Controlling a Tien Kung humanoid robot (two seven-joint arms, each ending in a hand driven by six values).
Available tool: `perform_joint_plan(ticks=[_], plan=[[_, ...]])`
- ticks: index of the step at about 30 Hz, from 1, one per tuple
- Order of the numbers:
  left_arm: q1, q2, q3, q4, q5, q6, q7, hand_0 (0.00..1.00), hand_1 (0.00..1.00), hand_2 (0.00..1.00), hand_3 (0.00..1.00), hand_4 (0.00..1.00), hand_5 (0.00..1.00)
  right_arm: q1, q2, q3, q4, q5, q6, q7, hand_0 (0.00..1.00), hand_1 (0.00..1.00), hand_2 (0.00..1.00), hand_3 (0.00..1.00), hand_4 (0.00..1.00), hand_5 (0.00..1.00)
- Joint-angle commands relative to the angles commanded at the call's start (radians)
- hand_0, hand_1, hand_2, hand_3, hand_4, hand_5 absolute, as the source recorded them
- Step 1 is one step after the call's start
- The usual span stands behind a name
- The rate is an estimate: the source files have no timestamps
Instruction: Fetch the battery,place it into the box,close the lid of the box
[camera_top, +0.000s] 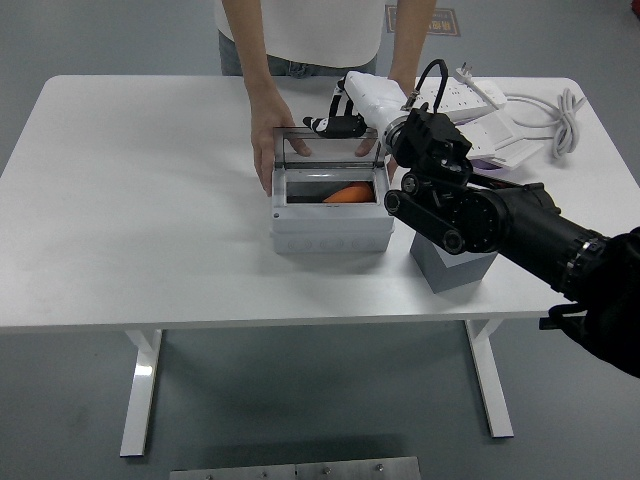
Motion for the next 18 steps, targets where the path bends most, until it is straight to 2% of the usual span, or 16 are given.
perform_joint_plan(ticks=[3,18], plan=[[-0.001,0.000,-0.001,0.000,0.002,-0.001,-0.001,0.511,0.719,0.583,0.525,0.207,0.002,-0.001,0.002,-0.003,-0.002,-0.001,-0.001,-0.002,0.774,0.624,0.617,0.655,0.998,0.947],[-0.001,0.000,-0.002,0.000,0.006,-0.003,0.000,0.510,0.717,0.582,0.526,0.197,0.002,0.000,0.008,-0.012,-0.003,-0.003,-0.008,-0.003,0.778,0.628,0.621,0.653,0.998,0.967]])
